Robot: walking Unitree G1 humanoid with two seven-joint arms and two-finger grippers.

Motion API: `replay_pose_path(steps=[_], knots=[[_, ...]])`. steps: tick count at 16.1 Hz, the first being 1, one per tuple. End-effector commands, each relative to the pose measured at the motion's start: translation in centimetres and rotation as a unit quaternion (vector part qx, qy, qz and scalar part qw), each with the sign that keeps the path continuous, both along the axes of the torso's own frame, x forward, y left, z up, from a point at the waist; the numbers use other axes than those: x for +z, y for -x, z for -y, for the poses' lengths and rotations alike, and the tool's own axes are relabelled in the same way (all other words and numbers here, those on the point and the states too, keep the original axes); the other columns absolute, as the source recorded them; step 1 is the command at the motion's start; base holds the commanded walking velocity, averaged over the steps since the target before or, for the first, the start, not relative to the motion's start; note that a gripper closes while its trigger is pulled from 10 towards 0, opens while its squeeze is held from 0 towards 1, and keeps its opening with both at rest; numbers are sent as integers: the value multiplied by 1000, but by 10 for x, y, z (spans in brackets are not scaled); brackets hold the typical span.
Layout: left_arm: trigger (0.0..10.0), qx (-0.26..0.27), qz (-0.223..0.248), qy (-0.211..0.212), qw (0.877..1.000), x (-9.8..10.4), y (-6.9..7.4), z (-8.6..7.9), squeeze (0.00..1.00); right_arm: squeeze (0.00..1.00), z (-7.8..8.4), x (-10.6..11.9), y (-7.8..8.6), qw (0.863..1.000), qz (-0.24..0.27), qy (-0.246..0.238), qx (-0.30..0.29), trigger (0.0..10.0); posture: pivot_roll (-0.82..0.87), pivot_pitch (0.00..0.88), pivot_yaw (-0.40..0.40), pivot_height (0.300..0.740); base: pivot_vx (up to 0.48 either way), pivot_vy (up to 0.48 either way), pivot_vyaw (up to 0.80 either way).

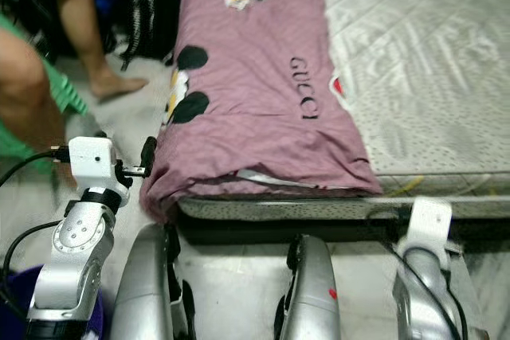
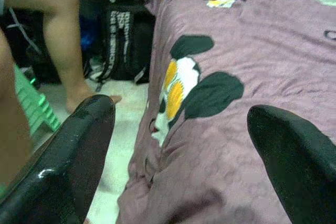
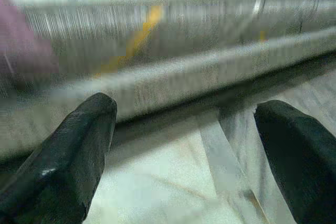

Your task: Clean up the room

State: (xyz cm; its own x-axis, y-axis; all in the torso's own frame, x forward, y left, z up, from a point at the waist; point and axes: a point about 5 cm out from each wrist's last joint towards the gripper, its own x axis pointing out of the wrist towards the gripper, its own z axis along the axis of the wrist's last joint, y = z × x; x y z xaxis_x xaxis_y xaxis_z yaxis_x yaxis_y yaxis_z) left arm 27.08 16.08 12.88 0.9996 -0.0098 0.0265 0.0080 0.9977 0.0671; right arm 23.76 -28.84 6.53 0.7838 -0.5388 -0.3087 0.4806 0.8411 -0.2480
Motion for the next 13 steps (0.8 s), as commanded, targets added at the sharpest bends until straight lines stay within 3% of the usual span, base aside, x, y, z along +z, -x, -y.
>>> replay_pose_path(steps=[1,4,5,7,9,11,13], knots=[[10000,9,0,-1,1000,-1,-1,-3,0,0,-8,12,-11,999,28,-10,17,10000,61,78,-2,542,0,0,0],[10000,8,10,2,1000,2,-5,0,0,0,-54,41,-51,984,102,-92,115,10000,63,64,2,542,0,0,0],[10000,7,14,3,1000,3,-6,0,0,0,-82,43,-65,969,101,-144,174,10000,67,61,3,542,0,0,0],[10000,7,15,3,1000,3,-6,0,0,0,-103,34,-73,956,69,-185,216,10000,74,60,1,542,0,0,0],[10000,9,15,2,1000,2,-5,-2,0,0,-109,12,-67,950,-8,-209,232,10000,83,62,-3,542,0,0,0],[10000,14,13,1,1000,1,-3,-4,0,0,-102,-11,-49,945,-81,-236,212,10000,83,63,-12,542,0,0,0],[10000,13,12,3,1000,-1,-4,-3,0,0,-91,-26,-38,940,-109,-270,175,10000,78,65,-10,542,0,0,0]])
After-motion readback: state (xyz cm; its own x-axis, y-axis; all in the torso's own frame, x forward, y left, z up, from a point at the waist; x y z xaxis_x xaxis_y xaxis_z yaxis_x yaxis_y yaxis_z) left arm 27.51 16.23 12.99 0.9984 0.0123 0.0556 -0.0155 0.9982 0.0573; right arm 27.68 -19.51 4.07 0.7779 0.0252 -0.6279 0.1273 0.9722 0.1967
